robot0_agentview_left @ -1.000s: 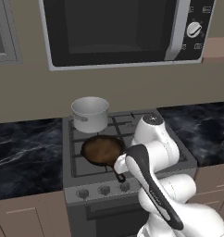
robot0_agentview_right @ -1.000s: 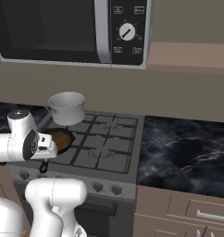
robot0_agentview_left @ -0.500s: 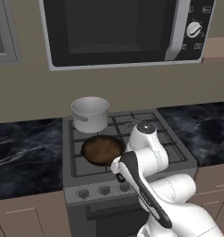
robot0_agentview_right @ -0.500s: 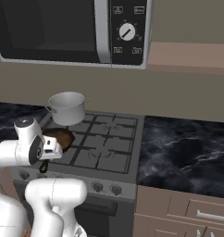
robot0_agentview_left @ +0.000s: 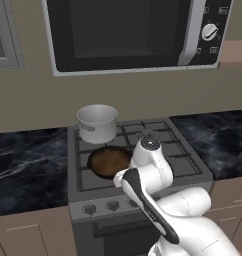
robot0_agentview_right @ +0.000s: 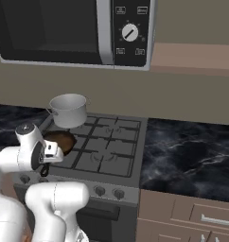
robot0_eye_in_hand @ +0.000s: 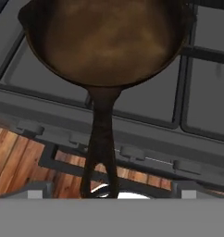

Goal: Move the pot and pan from the stove into the sink.

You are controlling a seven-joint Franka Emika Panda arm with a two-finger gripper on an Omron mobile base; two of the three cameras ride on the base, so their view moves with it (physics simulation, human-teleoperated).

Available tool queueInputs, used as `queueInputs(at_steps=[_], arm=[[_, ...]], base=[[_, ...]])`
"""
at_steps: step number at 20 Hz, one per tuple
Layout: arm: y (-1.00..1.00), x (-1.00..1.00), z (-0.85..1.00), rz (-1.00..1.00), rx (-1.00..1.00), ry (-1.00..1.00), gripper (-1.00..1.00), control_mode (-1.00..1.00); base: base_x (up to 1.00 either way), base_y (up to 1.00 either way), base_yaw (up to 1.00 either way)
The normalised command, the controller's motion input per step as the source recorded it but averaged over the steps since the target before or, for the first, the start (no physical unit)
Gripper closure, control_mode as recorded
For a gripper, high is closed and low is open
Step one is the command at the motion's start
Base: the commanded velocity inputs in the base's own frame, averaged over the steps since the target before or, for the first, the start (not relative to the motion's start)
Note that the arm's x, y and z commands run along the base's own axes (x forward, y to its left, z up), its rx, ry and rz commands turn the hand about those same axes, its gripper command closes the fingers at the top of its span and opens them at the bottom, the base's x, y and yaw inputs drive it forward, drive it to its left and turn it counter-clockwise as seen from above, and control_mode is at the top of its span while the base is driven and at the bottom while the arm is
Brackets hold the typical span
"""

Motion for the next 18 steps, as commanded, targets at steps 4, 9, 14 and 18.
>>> queueInputs(at_steps=[4, 9, 14, 18], arm=[[0.51, 0.16, -0.16, -0.06, 0.00, 0.00, -1.00, -1.00], [0.01, 0.01, -0.02, 0.00, 0.00, 0.00, -1.00, -1.00], [0.00, 0.03, -0.21, 0.00, 0.00, -0.01, -1.00, -1.00], [-0.04, 0.01, -0.31, 0.00, 0.00, -0.02, -1.00, -1.00]], base=[[0.00, 0.00, 0.00], [0.00, 0.00, 0.00], [0.00, 0.00, 0.00], [0.00, 0.00, 0.00]])
